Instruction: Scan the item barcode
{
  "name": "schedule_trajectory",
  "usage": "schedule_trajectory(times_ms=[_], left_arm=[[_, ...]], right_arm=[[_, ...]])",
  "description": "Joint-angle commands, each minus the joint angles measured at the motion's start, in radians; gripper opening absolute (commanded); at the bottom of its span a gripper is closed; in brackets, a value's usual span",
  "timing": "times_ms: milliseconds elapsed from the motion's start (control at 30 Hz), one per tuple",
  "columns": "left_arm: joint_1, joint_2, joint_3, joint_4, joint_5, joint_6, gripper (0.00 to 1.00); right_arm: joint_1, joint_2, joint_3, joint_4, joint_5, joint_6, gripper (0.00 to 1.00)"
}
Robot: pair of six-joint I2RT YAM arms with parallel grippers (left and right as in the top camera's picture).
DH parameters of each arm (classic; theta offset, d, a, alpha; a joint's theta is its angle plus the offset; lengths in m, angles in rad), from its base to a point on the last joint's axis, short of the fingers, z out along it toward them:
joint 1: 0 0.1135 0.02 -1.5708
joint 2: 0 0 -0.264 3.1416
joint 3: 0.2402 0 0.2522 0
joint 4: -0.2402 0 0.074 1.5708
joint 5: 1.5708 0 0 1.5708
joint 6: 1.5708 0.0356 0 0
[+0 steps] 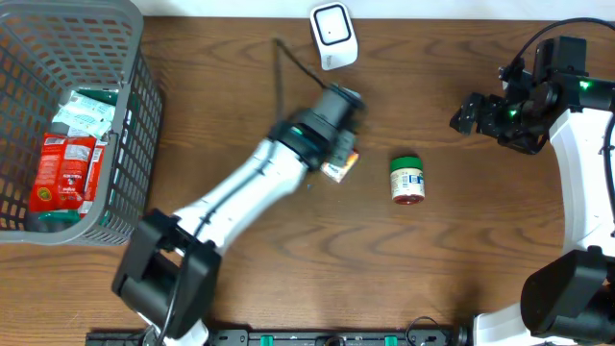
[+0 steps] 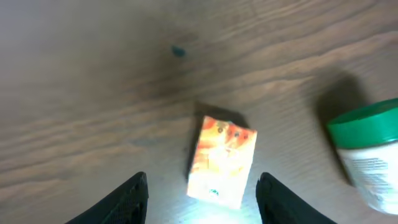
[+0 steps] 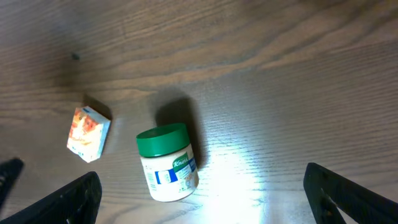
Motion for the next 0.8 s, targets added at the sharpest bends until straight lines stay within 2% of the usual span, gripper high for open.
schedule_trajectory(times_ms=[0, 133, 233, 433, 633, 767], left_arm=[[0.177, 0.047, 0.003, -0.026, 0.531, 0.009, 0.56], [0.304, 0.114, 0.003, -0.031, 0.828, 0.116, 0.56], [0.346, 0.168, 0.001, -0.035, 0.916, 0.162, 0.56], [0.324, 0.259, 0.000, -0.025, 0.911, 0.269, 0.54], [0.288, 0.295, 0.000, 0.014, 0.738, 0.272, 0.46], [0.282, 0.298, 0.000, 0.040, 0.730, 0.272, 0.46]], right_arm=[[-0.011, -0.010, -0.001, -0.002, -0.008, -0.003, 0.99], [-0.011, -0.010, -0.001, -0.002, -0.008, -0.003, 0.99], [-0.011, -0.010, -0.001, -0.002, -0.008, -0.003, 0.99], [-0.011, -0.010, -0.001, -0.002, -0.008, -0.003, 0.99], [-0.011, -0.010, -0.001, -0.002, -0.008, -0.003, 0.99], [-0.011, -0.010, -0.001, -0.002, -0.008, -0.003, 0.99]])
